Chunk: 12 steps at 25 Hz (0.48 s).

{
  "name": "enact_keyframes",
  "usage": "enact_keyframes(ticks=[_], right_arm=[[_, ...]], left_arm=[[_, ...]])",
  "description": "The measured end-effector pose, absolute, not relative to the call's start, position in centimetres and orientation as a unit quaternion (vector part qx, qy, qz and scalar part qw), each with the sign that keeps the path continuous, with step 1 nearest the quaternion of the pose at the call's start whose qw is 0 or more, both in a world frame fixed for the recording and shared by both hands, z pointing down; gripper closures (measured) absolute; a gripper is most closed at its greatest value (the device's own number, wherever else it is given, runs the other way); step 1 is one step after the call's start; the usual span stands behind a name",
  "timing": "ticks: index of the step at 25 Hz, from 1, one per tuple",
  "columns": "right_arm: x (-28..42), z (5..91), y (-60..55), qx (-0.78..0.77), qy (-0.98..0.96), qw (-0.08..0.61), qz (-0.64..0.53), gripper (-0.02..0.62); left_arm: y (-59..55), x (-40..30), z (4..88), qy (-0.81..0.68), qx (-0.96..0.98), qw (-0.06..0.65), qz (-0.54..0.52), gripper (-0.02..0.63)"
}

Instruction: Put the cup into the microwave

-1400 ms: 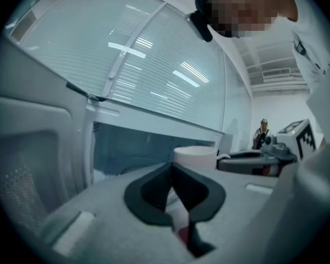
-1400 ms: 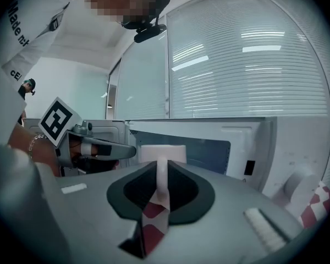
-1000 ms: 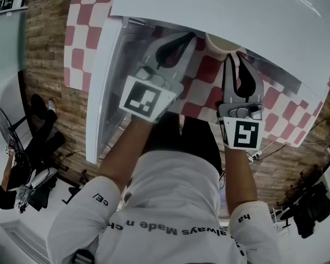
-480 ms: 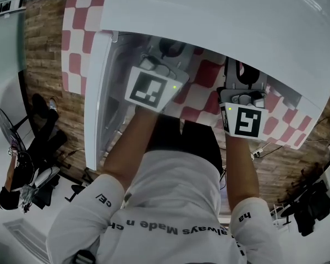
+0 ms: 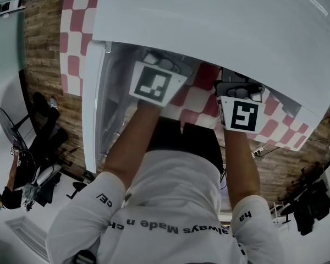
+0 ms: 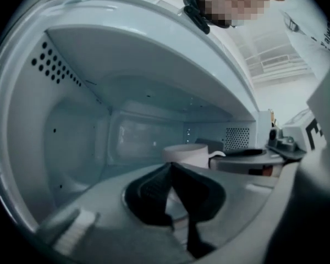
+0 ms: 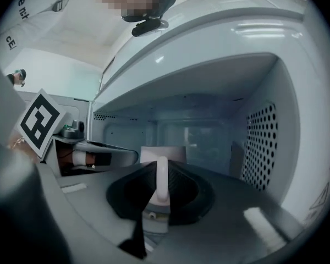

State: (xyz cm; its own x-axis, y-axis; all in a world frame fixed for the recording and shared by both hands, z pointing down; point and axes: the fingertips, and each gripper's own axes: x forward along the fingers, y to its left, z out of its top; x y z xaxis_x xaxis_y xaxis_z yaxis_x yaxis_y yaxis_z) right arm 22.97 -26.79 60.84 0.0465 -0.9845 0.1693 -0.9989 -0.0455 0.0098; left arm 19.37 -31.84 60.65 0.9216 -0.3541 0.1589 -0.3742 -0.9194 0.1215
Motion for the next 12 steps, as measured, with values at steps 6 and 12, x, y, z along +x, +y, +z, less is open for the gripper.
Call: enact_keyframes(ticks=[6, 12], right_arm=[[23.5, 61.0, -27.2, 0.732, -0.677, 0.057, 0.059, 0.554], [23.6, 61.2, -27.7, 0.737, -0.671, 0.057, 0.057, 0.554]], left_arm=[[-32.0, 19.3, 61.2, -0.189, 0.977, 0.071, 0.071, 0.601], [-31.7, 19.2, 61.7, -0.189, 0.977, 0.07, 0.073, 0.601]])
